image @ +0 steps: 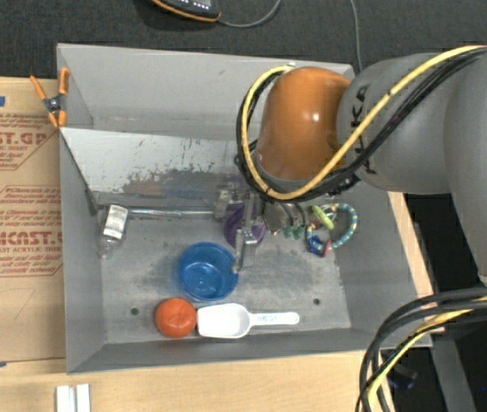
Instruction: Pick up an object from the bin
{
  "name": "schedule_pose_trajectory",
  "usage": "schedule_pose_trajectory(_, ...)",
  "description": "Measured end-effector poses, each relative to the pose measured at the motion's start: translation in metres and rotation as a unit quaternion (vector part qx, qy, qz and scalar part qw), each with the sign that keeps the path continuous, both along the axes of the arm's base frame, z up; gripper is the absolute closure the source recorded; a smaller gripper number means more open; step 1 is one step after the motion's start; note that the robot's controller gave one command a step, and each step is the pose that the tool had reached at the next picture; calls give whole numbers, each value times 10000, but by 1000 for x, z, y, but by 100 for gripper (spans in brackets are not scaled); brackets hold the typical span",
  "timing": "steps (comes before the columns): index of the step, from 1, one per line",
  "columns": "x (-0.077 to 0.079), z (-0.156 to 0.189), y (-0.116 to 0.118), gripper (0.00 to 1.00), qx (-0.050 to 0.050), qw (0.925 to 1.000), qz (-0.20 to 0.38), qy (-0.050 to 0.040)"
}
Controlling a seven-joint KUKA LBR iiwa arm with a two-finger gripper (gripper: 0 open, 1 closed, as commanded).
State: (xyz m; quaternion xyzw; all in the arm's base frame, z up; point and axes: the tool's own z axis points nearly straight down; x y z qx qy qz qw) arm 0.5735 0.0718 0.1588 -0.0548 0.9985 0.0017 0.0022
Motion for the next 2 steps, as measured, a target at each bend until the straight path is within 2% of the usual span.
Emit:
schedule_pose_trajectory(1, -2, -63, -22, 0, -11, 9973, 741, -1)
schedule_pose_trajectory(2, -40, -68, 23, 100, 6, 10000, 37, -8)
